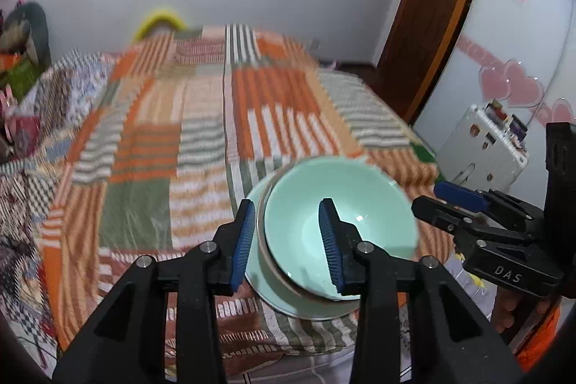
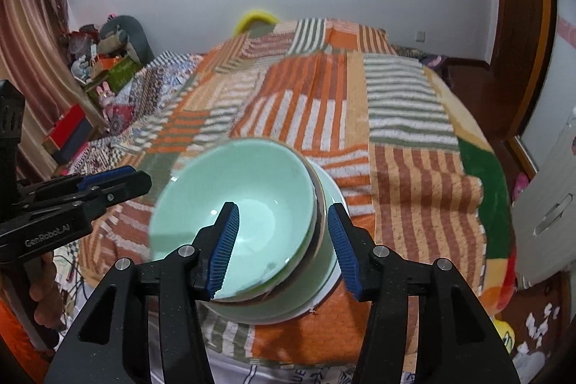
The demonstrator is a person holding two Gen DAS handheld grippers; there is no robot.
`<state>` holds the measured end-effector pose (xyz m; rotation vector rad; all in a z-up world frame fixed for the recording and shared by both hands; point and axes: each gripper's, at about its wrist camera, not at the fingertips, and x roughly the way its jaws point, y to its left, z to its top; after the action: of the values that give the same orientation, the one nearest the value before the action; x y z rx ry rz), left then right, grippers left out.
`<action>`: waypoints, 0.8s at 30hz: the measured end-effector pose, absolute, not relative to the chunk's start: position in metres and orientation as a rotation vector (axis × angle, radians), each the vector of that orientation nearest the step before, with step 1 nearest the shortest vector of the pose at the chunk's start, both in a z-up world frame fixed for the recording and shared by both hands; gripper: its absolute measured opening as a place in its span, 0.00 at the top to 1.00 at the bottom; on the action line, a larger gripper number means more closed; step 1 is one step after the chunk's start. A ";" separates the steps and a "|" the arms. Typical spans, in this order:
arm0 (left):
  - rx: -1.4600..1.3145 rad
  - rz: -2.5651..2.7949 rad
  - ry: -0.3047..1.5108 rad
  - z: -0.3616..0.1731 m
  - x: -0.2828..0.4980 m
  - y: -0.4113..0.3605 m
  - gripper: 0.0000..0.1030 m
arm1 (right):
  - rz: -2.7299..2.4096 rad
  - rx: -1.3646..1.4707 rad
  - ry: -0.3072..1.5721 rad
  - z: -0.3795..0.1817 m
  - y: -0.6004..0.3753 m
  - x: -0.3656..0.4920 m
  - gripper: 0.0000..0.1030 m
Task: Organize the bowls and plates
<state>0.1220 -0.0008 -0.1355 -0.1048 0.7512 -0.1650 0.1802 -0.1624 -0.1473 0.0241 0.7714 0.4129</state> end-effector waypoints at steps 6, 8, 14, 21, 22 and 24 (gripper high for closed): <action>-0.101 -0.182 0.623 -0.097 0.095 -0.004 0.62 | 0.434 0.036 0.669 -0.114 -0.164 0.161 0.53; -0.096 -0.178 0.577 -0.084 0.085 -0.005 0.61 | 0.442 0.045 0.631 -0.104 -0.165 0.154 0.53; -0.097 -0.174 0.455 -0.056 0.057 -0.006 0.47 | 0.461 0.069 0.517 -0.073 -0.173 0.132 0.52; -0.090 -0.152 0.365 -0.038 0.035 -0.005 0.38 | 0.469 0.081 0.415 -0.053 -0.177 0.116 0.37; -0.093 -0.143 0.353 -0.037 0.031 -0.004 0.29 | 0.470 0.080 0.403 -0.051 -0.177 0.114 0.35; -0.098 -0.127 0.323 -0.035 0.026 -0.002 0.20 | 0.478 0.075 0.383 -0.048 -0.176 0.110 0.30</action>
<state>0.0260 -0.0015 -0.0347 -0.0982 0.3227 -0.1268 0.1097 -0.1758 -0.0481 0.0746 0.3826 0.4780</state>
